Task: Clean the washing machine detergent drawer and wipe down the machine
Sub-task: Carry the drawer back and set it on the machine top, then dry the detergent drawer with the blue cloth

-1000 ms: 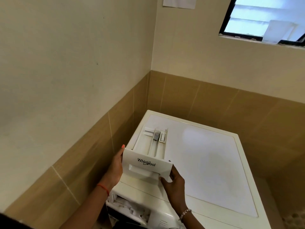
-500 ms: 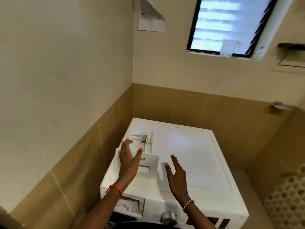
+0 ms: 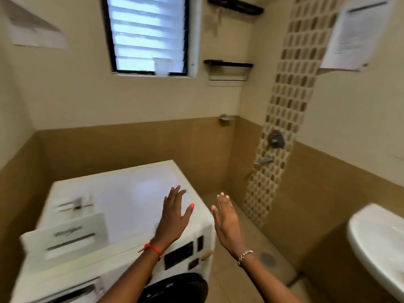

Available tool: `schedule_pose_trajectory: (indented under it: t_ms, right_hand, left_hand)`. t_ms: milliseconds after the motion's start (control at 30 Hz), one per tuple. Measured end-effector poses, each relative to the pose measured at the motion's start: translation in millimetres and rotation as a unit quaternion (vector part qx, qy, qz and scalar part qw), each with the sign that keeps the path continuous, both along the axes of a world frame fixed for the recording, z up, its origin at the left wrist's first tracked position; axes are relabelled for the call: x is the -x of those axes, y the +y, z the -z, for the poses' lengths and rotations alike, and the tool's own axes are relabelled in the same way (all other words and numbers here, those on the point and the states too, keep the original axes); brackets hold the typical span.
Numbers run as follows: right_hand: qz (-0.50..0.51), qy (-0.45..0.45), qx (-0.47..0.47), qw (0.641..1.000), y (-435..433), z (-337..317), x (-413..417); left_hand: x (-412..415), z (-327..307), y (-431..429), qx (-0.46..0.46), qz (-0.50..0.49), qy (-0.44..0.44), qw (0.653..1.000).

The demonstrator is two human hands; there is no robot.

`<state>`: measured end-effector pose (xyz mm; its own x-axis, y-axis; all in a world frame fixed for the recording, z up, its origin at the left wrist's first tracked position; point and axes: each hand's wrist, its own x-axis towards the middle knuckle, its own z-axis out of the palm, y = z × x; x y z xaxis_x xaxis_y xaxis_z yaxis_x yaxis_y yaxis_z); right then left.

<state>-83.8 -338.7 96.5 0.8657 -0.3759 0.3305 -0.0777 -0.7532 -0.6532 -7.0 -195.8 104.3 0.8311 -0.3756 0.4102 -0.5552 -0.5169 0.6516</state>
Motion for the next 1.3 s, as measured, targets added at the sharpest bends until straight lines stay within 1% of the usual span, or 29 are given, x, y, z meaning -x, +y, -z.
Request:
schedule_pose_trajectory:
  t_ms: [100, 200, 333, 367, 533, 600, 633, 800, 933, 1100, 1300]
  right_hand:
    - [0.083, 0.011, 0.051, 0.995, -55, -1, 42]
    - [0.167, 0.02, 0.089, 0.982, -108, 2, 86]
    - [0.252, 0.08, 0.094, 0.96, -170, -1, 149]
    - [0.272, 0.083, 0.109, 0.952, -186, 1, 165]
    - [0.346, 0.081, 0.105, 0.929, -261, 11, 250]
    - [0.379, 0.079, 0.084, 0.918, -289, 9, 284]
    - [0.387, 0.082, 0.075, 0.915, -299, 8, 298]
    - [0.449, 0.083, 0.093, 0.885, -358, 12, 376]
    - [0.488, 0.079, 0.059, 0.867, -402, 12, 424]
    - [0.529, 0.063, 0.051, 0.845, -435, 15, 459]
    - [0.541, 0.05, 0.039, 0.839, -480, 26, 476]
  left_hand:
    - [21, 3, -62, -0.031, 0.073, -0.036, 0.996]
    - [42, 11, -123, -0.055, 0.136, -0.069, 0.987]
    - [83, 17, -208, -0.067, 0.217, -0.077, 0.971]
    - [95, 18, -230, -0.066, 0.235, -0.075, 0.967]
    - [164, 20, -328, -0.063, 0.311, -0.065, 0.946]
    - [193, 21, -365, -0.068, 0.337, -0.06, 0.937]
    - [205, 21, -380, -0.067, 0.347, -0.055, 0.934]
    - [270, 18, -457, -0.07, 0.403, -0.034, 0.912]
    - [312, 19, -508, -0.09, 0.436, -0.042, 0.894]
    - [348, 22, -558, -0.093, 0.477, -0.026, 0.874]
    - [368, 28, -616, -0.102, 0.503, -0.021, 0.858]
